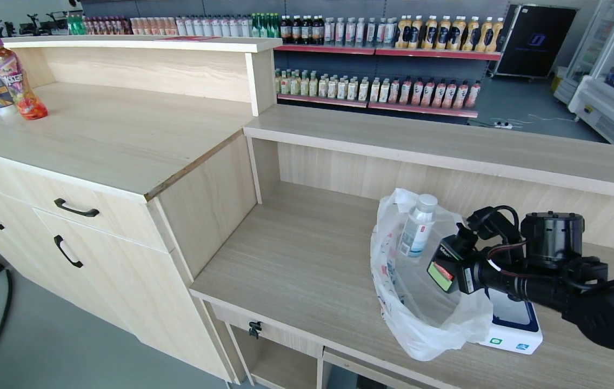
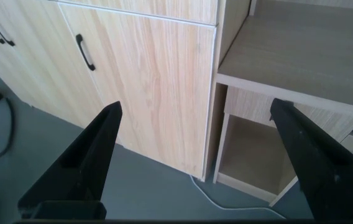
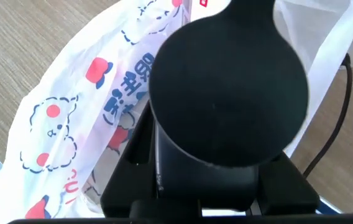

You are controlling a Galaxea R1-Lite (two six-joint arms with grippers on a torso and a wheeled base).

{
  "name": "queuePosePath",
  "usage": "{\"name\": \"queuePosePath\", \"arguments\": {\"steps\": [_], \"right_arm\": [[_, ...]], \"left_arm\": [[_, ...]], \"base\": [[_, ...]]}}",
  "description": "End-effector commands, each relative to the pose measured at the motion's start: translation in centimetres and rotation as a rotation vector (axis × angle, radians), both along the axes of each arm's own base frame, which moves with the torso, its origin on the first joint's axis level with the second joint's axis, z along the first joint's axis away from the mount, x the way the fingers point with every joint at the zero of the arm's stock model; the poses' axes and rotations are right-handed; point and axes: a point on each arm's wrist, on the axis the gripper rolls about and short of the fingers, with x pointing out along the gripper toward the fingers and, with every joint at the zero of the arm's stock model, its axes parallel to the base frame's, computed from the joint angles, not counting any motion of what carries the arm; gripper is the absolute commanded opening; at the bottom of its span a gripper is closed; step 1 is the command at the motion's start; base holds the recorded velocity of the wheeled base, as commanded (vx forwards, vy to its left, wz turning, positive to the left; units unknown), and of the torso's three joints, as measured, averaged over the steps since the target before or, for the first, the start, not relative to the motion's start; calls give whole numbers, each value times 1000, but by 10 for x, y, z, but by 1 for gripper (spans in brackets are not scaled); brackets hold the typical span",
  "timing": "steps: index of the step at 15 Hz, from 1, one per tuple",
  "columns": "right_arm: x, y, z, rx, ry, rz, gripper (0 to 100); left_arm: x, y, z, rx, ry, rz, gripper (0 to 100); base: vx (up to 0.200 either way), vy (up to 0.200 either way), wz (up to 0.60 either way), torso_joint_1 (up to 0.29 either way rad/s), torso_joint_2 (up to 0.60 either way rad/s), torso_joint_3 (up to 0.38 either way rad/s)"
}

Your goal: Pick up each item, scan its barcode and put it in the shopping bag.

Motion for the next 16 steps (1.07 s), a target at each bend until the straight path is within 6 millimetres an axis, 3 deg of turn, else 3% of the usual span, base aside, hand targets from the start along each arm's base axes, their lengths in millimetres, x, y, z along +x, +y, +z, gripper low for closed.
{"name": "queuePosePath", "arguments": {"steps": [1,10,16], "right_arm": [[2,7,-10,6,28,15,0],[8,2,-35,-5,70,2,0],[9,3,-40,-7,81,2,0]], "left_arm": [[0,0,0,0,0,1,100],[0,0,0,0,0,1,100],[0,0,0,0,0,1,100]], "base": [[0,0,0,0,0,0],[0,0,0,0,0,0],[0,0,0,0,0,0]]}}
